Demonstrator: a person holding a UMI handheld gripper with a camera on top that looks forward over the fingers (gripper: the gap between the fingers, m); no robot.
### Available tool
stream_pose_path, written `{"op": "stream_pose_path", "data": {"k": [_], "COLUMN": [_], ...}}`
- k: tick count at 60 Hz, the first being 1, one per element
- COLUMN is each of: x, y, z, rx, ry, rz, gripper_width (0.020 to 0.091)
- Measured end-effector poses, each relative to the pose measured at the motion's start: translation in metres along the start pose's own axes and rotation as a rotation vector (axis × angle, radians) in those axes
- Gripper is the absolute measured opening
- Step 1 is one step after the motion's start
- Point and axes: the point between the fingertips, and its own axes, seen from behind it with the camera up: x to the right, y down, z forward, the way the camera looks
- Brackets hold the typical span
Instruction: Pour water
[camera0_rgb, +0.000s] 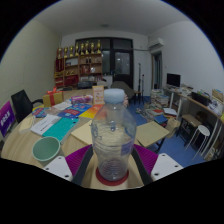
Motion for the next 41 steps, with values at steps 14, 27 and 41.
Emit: {"op": "stream_pose_path", "data": {"k": [14,27,41], "x": [-0.006,-0.065,-0.133], "y": [-0.024,-0.057,-0.048], "z": [-0.095,-0.229,-0.377], "rx": [0.017,0.059,0.021], "ry": [0.074,0.133,0.245], "rz": [-0.002,0.011,-0.038], "gripper_width": [0.0833,0.083,0.0831]}}
